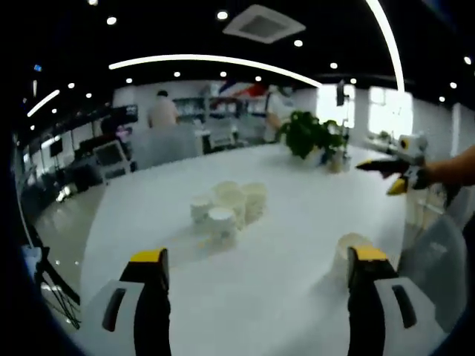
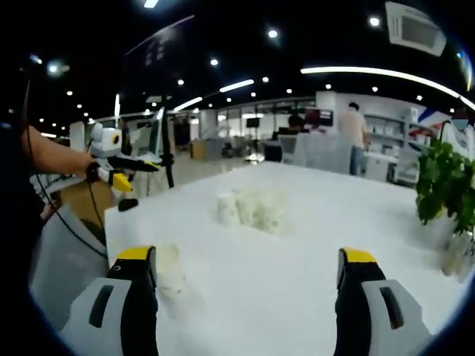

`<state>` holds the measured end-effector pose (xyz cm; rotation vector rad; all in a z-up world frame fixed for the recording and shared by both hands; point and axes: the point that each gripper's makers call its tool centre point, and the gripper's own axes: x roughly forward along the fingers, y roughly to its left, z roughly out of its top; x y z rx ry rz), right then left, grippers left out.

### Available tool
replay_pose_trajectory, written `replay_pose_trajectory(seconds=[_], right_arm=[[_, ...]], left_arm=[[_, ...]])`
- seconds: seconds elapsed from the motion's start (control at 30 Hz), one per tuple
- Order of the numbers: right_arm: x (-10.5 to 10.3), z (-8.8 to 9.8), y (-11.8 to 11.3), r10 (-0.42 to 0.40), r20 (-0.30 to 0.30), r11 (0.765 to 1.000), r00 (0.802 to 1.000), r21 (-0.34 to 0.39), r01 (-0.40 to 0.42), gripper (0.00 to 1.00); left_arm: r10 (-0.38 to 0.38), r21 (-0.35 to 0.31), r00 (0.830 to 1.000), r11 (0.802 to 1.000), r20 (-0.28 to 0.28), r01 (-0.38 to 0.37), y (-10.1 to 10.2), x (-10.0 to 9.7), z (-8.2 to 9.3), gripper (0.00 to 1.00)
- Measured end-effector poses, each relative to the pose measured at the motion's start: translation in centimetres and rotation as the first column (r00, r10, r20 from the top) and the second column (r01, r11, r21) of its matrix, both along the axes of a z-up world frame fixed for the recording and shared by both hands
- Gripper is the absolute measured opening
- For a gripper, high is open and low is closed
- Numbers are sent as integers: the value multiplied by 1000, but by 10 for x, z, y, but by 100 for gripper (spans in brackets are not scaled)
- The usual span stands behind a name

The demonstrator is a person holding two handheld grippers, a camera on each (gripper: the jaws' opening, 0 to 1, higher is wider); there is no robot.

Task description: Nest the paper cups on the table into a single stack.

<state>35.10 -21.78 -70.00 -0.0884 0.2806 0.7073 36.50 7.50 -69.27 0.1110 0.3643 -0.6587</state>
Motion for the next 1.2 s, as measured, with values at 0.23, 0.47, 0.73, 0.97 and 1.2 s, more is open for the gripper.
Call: replay_pose_trajectory(seconds=[0.23,0.47,0.73,0.97,1.2], right_arm=[[4,-3,-3,-23,-15,1000,1000,-13,22,100],[11,-10,-3,-36,-31,999,999,5,36,100],[32,-18,-4,-71,-26,996,997,53,72,100],[55,-24,-2,-81,-31,995,996,63,83,100],[78,-28,6,-81,-35,992,996,94,84,100]], left_arm=[[36,-13,999,999,19,-35,7,5,3,99],[30,-24,999,999,16,-29,8,8,3,99],[48,-29,999,998,-4,-48,10,6,-8,99],[68,-38,998,997,8,-68,13,10,-8,99],[72,-36,997,997,15,-71,8,9,-11,99]])
